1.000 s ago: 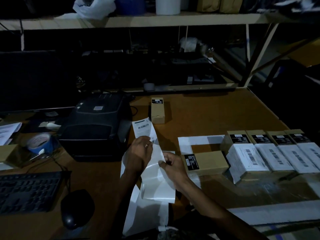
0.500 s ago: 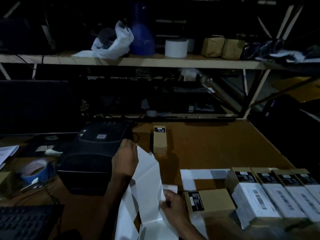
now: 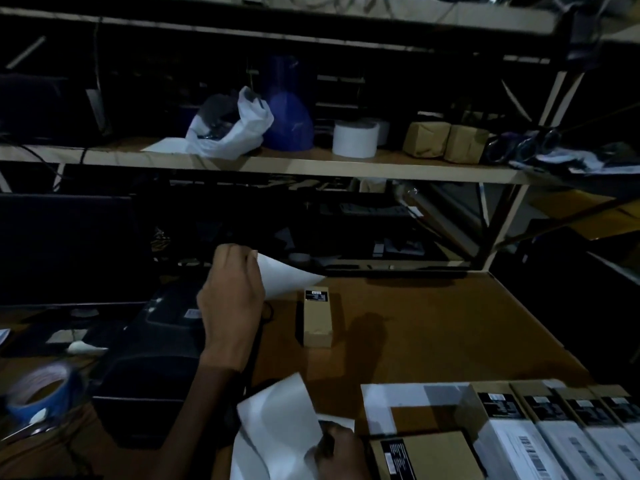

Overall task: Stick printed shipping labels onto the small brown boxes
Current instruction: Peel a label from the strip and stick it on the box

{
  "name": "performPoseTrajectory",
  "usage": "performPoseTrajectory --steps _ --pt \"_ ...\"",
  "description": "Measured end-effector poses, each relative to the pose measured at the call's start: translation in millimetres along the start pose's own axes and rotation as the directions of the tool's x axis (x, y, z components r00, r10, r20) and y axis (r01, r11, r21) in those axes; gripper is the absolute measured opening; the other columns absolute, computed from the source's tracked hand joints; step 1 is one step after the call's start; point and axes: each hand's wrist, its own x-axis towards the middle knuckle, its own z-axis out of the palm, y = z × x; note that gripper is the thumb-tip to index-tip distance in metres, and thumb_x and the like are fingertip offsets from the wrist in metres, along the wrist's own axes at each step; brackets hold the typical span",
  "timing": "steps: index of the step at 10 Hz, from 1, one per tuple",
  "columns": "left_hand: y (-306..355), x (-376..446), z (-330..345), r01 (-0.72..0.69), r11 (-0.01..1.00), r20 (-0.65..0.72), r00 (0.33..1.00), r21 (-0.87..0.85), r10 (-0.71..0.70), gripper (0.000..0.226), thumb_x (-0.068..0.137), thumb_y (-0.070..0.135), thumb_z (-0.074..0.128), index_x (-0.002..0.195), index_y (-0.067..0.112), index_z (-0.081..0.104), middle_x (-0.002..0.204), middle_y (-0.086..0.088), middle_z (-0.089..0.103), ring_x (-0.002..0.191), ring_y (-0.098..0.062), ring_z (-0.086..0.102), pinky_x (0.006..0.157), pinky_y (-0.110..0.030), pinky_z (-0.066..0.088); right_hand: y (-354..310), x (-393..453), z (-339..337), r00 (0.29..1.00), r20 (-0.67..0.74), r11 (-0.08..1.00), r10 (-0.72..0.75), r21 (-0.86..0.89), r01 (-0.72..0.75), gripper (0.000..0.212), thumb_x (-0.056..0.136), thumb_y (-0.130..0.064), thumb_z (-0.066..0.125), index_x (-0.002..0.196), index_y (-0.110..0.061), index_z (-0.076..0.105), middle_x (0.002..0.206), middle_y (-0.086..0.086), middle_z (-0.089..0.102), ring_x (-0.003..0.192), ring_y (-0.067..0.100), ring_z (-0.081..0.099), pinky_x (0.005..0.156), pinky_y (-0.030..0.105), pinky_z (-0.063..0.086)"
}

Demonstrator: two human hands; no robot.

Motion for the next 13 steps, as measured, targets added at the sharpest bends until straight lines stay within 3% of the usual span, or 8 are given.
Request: performPoseTrajectory --steps 2,3,4,5,6,8,10,13 --pt "-0.7 -29.6 17.5 0.029 0.990 0.081 0.997 -0.139 -0.018 0.018 0.104 0.025 0.044 0.096 0.014 0.056 0.100 -0.001 0.055 0.085 -0.023 0.059 0.066 -0.041 0.049 -64.4 -60.5 -56.3 0.980 -0.174 0.975 -0.097 0.183 0.128 0.052 0.094 -0.006 0.062 0.115 -0.054 0.065 0.105 -0.007 0.061 0.102 0.009 0.057 0.088 0.008 0.043" --pt "-6.2 -44.5 22.7 0.085 0.972 0.112 0.992 -0.218 -0.062 0.020 0.104 0.031 0.040 0.098 0.020 0.056 0.102 0.007 0.054 0.089 -0.014 0.056 0.071 -0.032 0.043 -67.3 -64.2 -65.3 0.911 -0.409 0.932 -0.045 0.310 0.185 0.071 0.091 0.008 0.059 0.097 -0.062 0.066 0.102 -0.021 0.065 0.095 -0.002 0.060 0.093 0.023 0.051" --pt "-7.8 -51.6 24.3 0.114 0.962 0.092 0.991 -0.247 -0.093 0.036 0.103 0.042 0.032 0.102 0.018 0.058 0.104 0.008 0.056 0.091 -0.012 0.056 0.071 -0.028 0.040 -83.0 -85.3 -86.4 0.755 -0.654 0.832 0.043 0.442 0.335 0.046 0.093 0.008 0.061 0.095 -0.036 0.074 0.094 -0.024 0.072 0.094 -0.008 0.061 0.086 0.033 0.051" --pt "-0.6 -60.6 20.8 0.046 0.954 -0.012 0.999 -0.296 -0.051 0.032 0.105 0.032 0.039 0.101 0.011 0.063 0.106 0.003 0.061 0.094 -0.012 0.057 0.072 -0.025 0.043 -106.9 -105.0 -111.4 0.841 -0.535 0.708 0.079 0.624 0.331 0.022 0.098 -0.011 0.061 0.091 -0.024 0.078 0.086 -0.008 0.076 0.083 0.012 0.066 0.070 0.032 0.050" --pt "13.6 -79.7 17.6 -0.209 0.949 -0.217 0.963 -0.238 0.158 0.027 0.103 0.016 0.049 0.095 0.001 0.070 0.101 -0.010 0.069 0.095 -0.023 0.063 0.083 -0.033 0.053 -124.3 -119.3 -124.7 0.949 -0.310 0.611 0.058 0.763 0.212 0.035 0.097 -0.038 0.054 0.095 -0.014 0.079 0.090 0.005 0.078 0.077 0.024 0.065 0.056 0.031 0.047" --pt "43.4 -124.9 12.2 -0.522 0.829 -0.294 0.839 -0.201 0.458 0.026 0.104 0.019 0.049 0.092 0.009 0.070 0.095 -0.008 0.071 0.097 -0.026 0.063 0.081 -0.035 0.046 -131.8 -137.2 -136.2 0.964 -0.263 0.592 -0.029 0.773 0.228 0.066 0.074 -0.066 0.056 0.111 -0.015 0.074 0.105 0.007 0.077 0.093 0.026 0.073 0.072 0.038 0.055" --pt "57.0 -159.5 14.9 -0.634 0.719 -0.161 0.771 -0.285 0.616 0.016 0.106 0.024 0.044 0.107 0.019 0.059 0.113 0.001 0.063 0.108 -0.021 0.059 0.086 -0.033 0.038 -117.2 -153.0 -144.7 0.910 -0.408 0.558 -0.075 0.739 0.377 0.017 0.094 -0.027 0.064 0.099 -0.021 0.079 0.101 0.008 0.077 0.084 0.017 0.067 0.074 0.032 0.055" --pt "109.5 -207.4 19.6 -0.566 0.675 -0.020 0.773 -0.474 0.634 0.042 0.104 0.045 0.044 0.096 0.021 0.077 0.117 0.004 0.070 0.116 -0.016 0.057 0.102 -0.024 0.033 -51.8 -154.1 -180.7 0.846 -0.531 0.538 0.053 0.728 0.424 0.013 0.096 -0.021 0.065 0.089 -0.018 0.075 0.101 0.006 0.078 0.097 0.030 0.073 0.077 0.047 0.061"
